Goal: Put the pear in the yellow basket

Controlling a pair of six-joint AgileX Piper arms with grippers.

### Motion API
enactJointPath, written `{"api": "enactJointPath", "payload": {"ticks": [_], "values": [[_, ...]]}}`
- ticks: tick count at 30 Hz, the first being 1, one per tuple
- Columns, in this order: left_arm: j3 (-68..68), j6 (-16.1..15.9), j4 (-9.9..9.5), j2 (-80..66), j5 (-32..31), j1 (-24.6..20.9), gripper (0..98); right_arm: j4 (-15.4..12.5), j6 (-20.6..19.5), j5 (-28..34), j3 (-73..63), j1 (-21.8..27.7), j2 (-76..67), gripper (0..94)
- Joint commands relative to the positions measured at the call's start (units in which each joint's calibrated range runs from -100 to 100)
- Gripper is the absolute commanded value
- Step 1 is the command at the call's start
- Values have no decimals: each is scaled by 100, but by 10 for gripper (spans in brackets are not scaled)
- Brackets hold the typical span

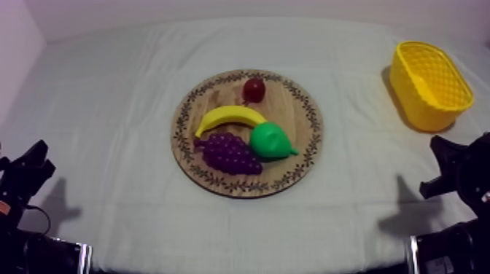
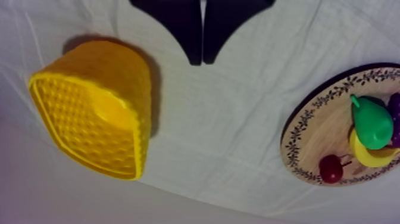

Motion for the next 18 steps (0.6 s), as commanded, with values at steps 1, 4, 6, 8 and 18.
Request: {"api": "enactJointPath", "payload": {"ticks": [1,4,6,8,18], "values": [[-5,-3,-1,-2,1,0,1,1,-5,2,2,4,-4,3],[-5,-3,-1,-2,1,0,1,1,-47,2,2,-21,-4,4],[-5,-3,-1,-2,1,0,1,1,-99,4,2,-40,-4,5],[-5,-3,-1,-2,1,0,1,1,-216,7,2,-69,-4,5],[-5,0,-1,-2,1,0,1,0,-752,7,2,-196,-4,16]]}}
